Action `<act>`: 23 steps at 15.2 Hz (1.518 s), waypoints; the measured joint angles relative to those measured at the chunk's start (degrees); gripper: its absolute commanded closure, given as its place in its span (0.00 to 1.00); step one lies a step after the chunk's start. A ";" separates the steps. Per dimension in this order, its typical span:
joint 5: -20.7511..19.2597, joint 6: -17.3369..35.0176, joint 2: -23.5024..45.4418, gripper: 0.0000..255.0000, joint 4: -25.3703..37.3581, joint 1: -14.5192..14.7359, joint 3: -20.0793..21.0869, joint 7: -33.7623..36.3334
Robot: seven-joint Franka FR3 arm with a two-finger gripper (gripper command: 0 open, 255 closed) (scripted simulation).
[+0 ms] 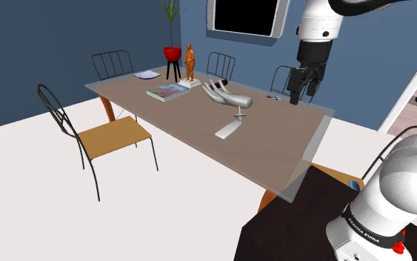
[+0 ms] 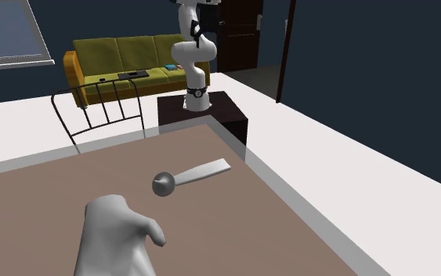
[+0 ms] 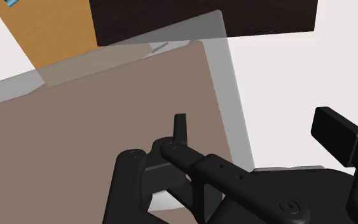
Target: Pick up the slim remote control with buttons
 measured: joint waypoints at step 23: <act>0.18 31.67 42.52 0.00 12.45 -9.27 7.38 38.09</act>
